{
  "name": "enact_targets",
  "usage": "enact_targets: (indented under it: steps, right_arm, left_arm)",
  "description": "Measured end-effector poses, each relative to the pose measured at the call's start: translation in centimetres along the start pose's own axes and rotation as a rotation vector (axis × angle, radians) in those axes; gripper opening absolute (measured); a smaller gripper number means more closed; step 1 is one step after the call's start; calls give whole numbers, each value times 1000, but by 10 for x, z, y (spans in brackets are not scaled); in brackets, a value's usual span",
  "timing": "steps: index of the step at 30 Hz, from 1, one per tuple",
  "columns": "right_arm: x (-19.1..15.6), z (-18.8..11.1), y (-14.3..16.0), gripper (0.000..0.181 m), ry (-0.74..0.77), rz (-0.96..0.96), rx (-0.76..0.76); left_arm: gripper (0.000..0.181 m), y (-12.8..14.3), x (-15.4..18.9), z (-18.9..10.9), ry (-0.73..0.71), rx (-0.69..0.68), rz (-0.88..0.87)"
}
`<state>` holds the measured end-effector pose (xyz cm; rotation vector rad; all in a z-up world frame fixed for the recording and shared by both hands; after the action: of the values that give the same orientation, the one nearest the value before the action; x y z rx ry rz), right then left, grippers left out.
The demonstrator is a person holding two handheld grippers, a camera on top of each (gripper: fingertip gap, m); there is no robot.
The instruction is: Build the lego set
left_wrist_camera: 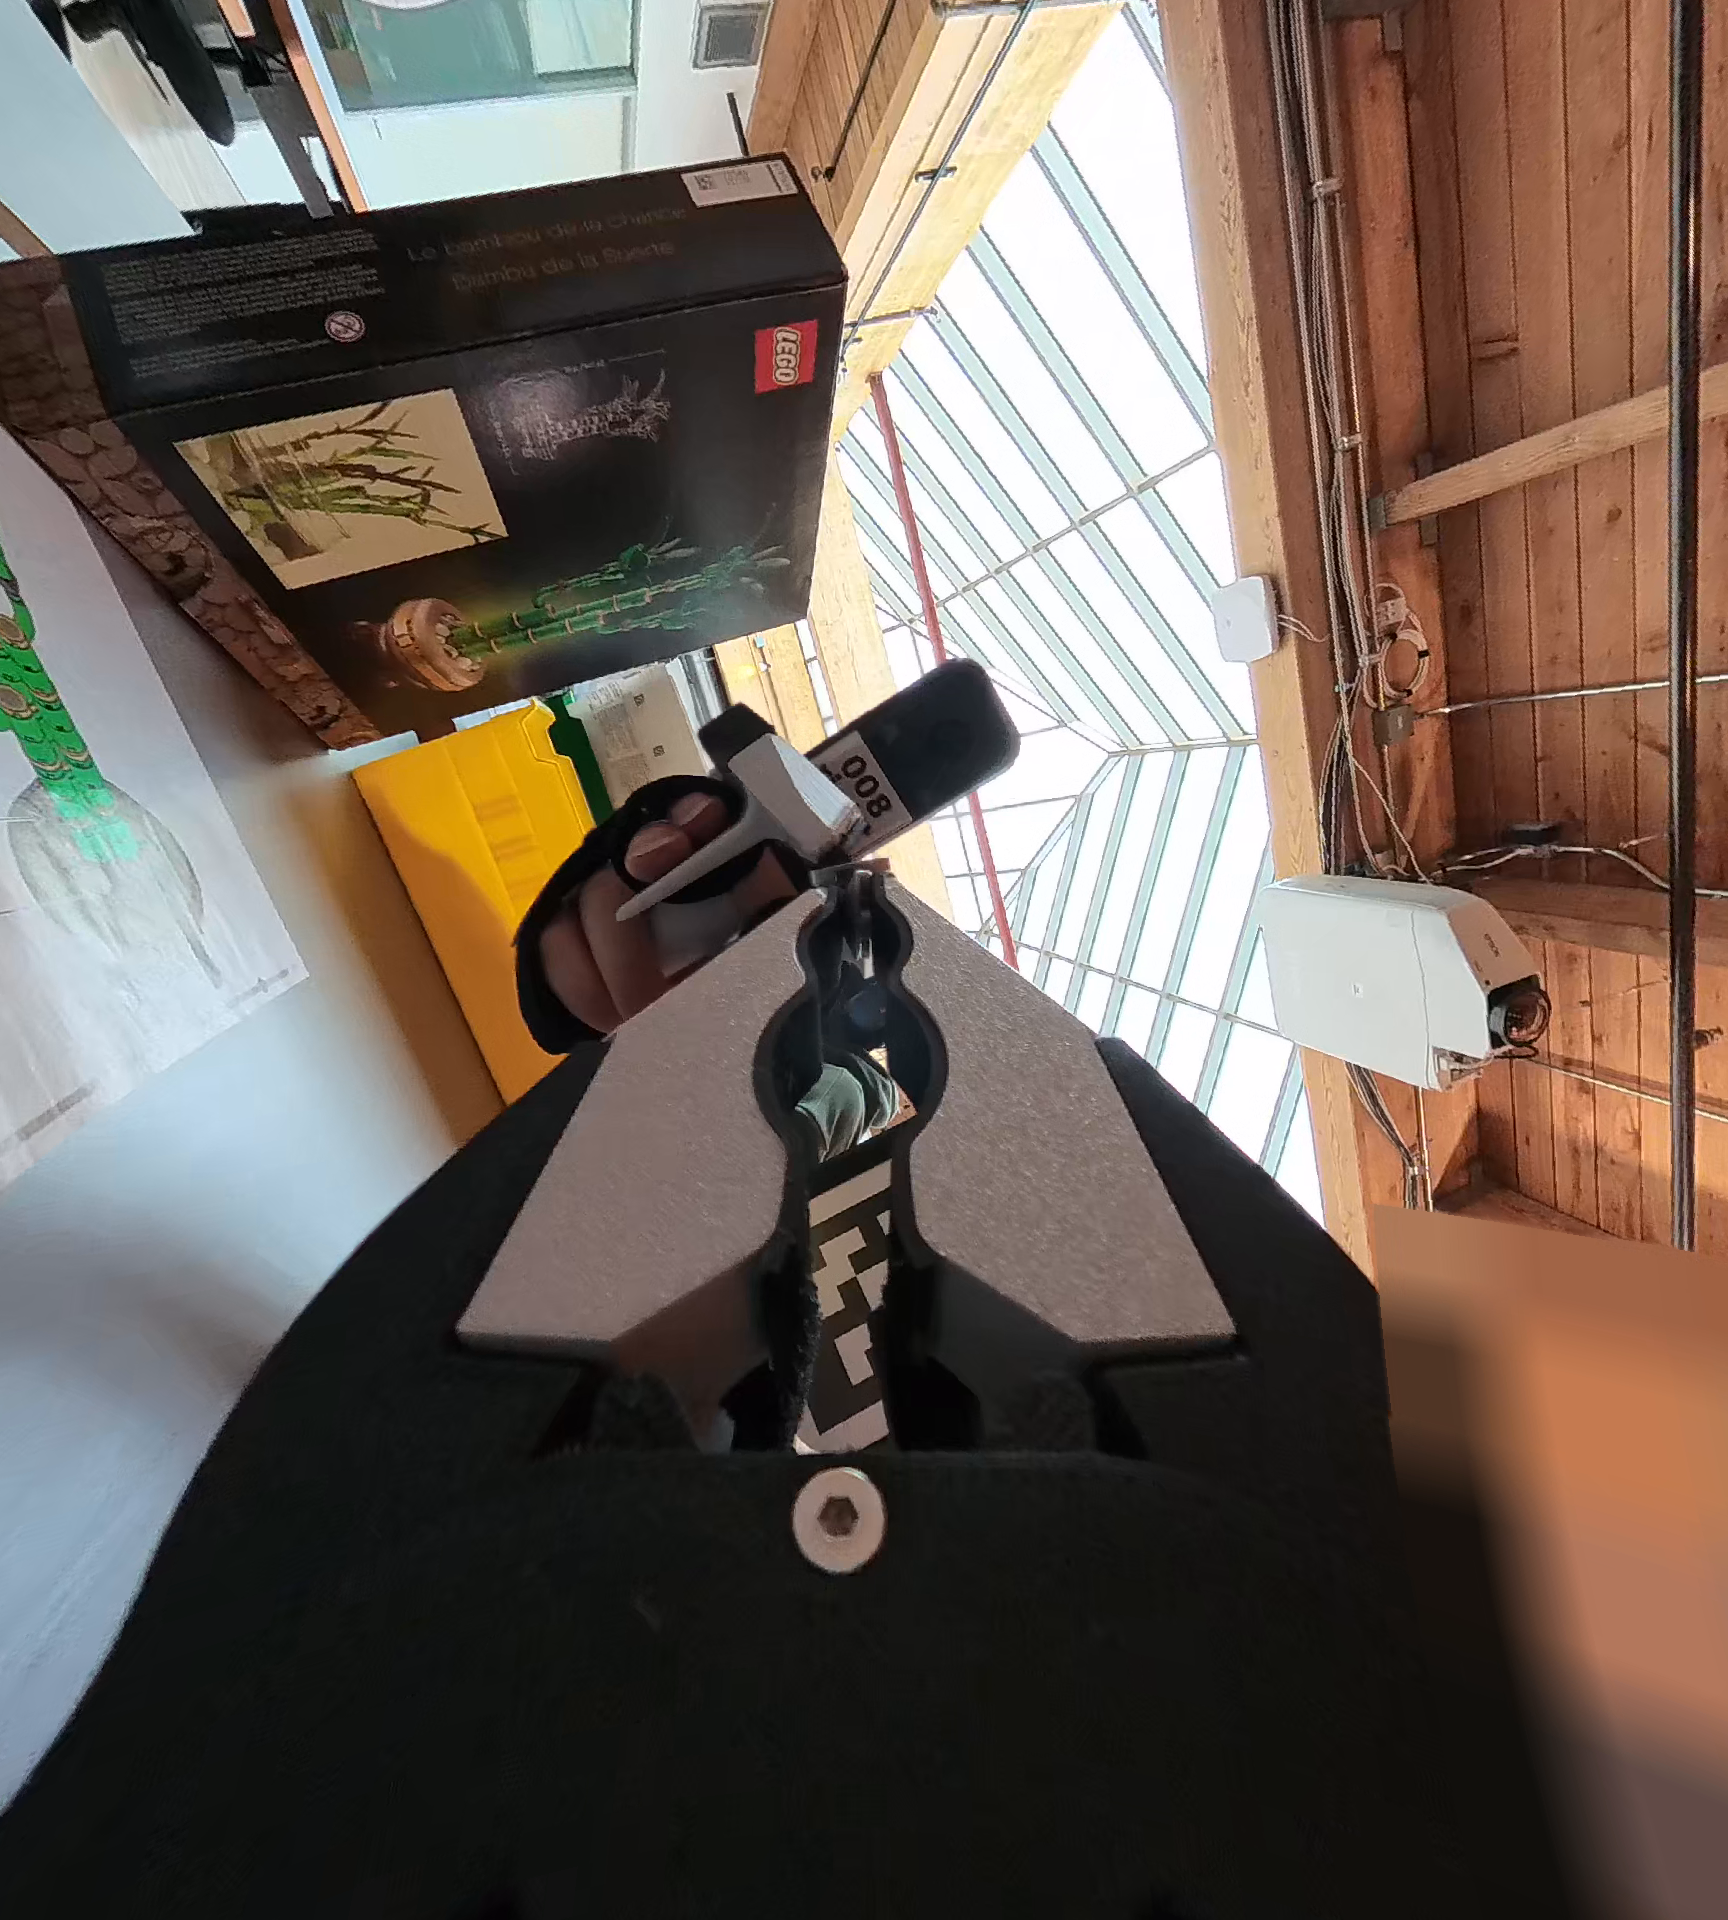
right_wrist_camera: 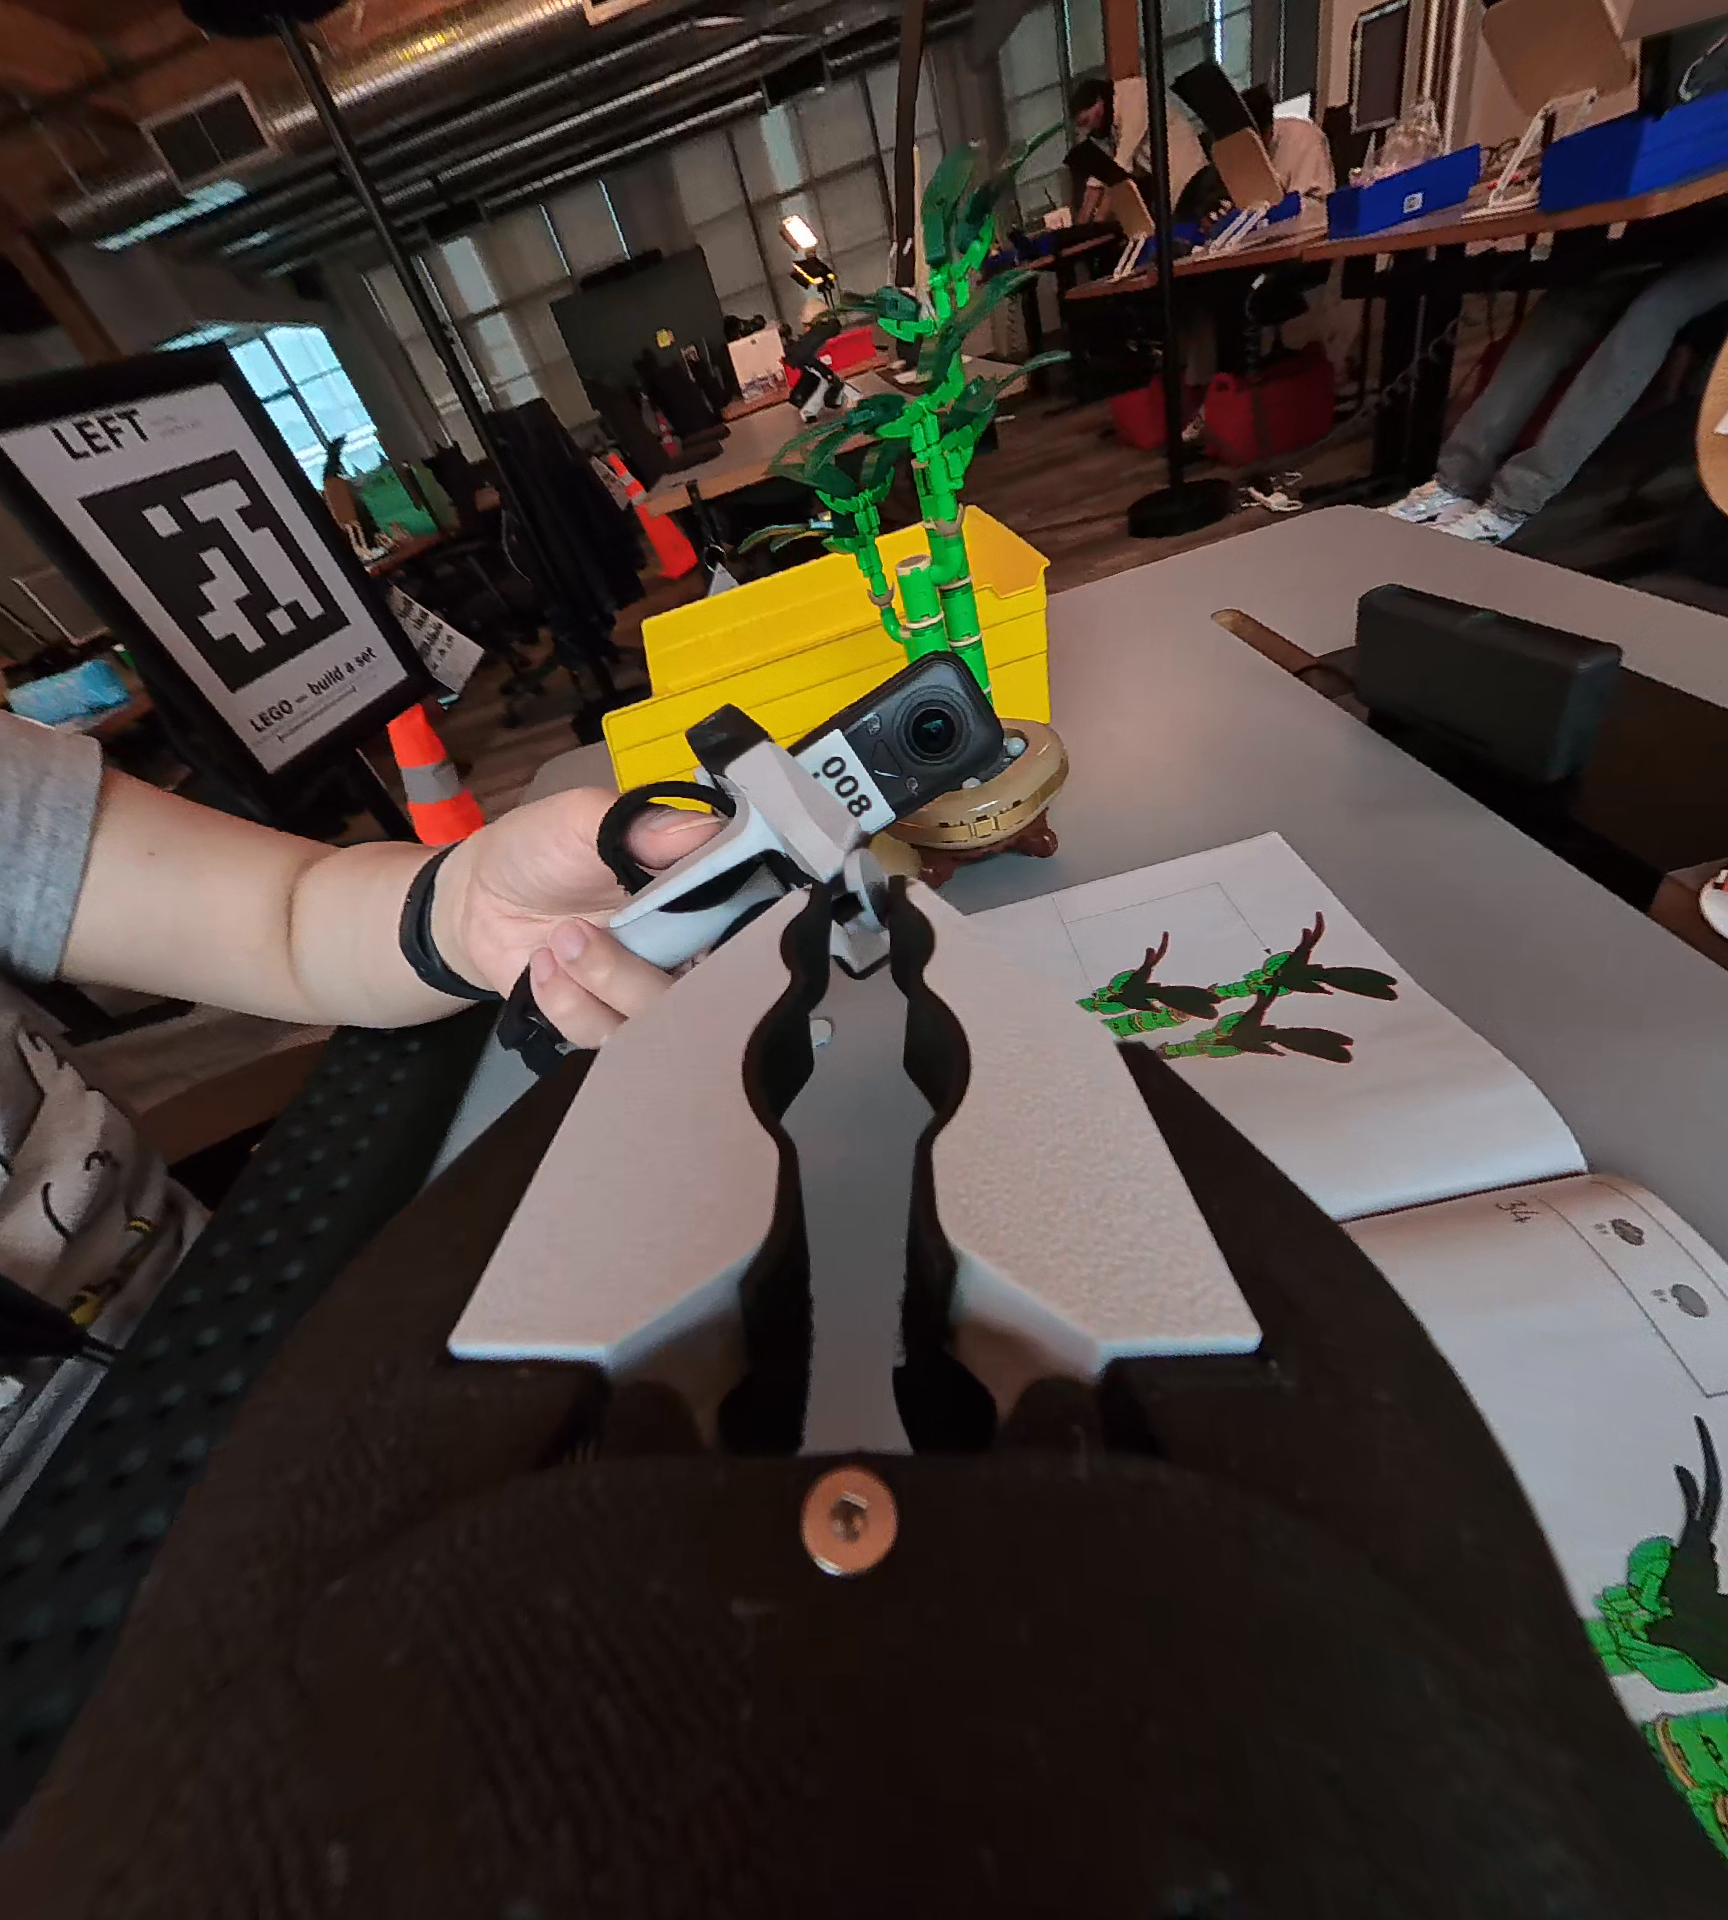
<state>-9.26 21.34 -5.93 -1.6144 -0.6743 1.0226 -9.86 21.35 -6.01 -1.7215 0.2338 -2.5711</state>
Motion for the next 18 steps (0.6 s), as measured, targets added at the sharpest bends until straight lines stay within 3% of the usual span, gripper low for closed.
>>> enact_targets:
  steps: [13, 18]
  right_arm:
    - [3, -10, -7, 2, -21, 13, 73]
    - [16, -16, -6, 2, 63, -22, 68]
  left_arm:
    - [3, 5, 3, 4, -14, -33, 57]
    - [7, 4, 0, 3, -23, -19, 35]
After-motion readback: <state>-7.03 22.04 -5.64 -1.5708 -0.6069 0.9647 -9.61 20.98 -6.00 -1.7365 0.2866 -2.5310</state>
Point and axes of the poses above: each gripper's, where its closed fingertips meet, z out along the fingers, y out of its underside, x = y × z across the jaws, the point moved 1 cm from there along -z, back along the fingers, and after that the axes turned 1 degree about x, right-handed, at the moved point
